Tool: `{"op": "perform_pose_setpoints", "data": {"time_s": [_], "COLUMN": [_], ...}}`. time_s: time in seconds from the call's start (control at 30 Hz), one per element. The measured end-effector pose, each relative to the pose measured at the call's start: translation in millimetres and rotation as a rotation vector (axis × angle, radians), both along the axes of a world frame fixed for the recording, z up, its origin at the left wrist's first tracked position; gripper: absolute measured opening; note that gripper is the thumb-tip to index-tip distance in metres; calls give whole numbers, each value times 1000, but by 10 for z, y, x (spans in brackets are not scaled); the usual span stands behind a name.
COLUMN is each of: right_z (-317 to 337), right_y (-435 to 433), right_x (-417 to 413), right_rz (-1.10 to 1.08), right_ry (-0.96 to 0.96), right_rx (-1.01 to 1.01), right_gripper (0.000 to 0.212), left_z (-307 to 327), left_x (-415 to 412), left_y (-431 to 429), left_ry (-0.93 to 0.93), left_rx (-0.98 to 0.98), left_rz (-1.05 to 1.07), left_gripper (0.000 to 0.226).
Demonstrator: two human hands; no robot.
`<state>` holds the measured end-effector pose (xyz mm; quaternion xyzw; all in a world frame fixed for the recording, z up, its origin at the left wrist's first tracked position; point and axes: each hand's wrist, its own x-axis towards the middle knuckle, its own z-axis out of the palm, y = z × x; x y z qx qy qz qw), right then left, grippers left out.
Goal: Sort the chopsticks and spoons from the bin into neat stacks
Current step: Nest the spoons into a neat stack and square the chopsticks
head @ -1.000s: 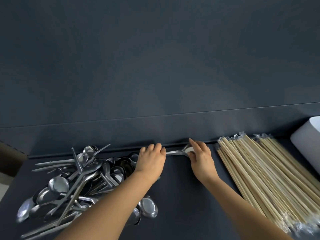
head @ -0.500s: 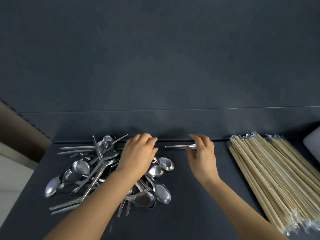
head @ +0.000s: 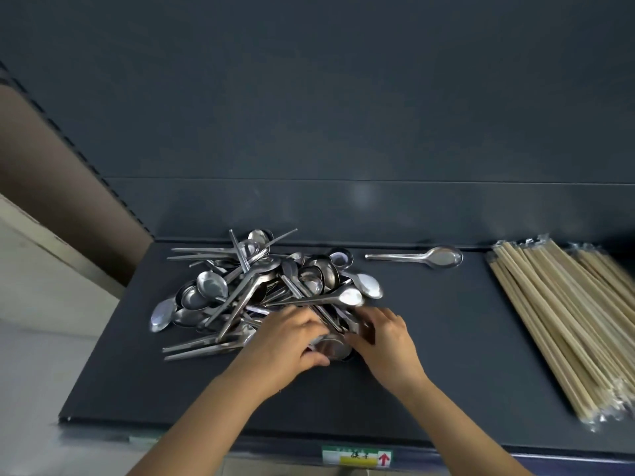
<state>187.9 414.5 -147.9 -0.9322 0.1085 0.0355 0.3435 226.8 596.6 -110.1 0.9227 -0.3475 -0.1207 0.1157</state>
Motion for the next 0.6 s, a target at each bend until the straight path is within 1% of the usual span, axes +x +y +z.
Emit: {"op": "perform_pose_setpoints", "data": {"time_s": [0.1,0.2,0.3,0.4,0.5,0.6], "right_z": [-18,-21,-20,-27,-3,41], "right_y": [-5,-14,-29,-44,-44,-44], "right_x": [-22,-35,-41,-69,-106,-142], "right_rz": [-43,-66,-91,-118,-126,-136], "right_ry": [14,9,23,15,-2,-35], "right_rx": [-39,-5,43,81,102,100], "right_gripper": [41,39,39,34,26,18], "left_z": [-21,-14,-8,-10,-27,-47], "left_x": [-19,-18,-12,14,38,41], "left_y": [-1,-6,4,23,22,-2], "left_ry": [-11,-21,-74,-141,-111,-132], "left_rx": [0,-5,10,87,151,206], "left_rz": [-3,-8,-7,8,5,-26], "left_gripper": [46,42,38,34,35,30]}}
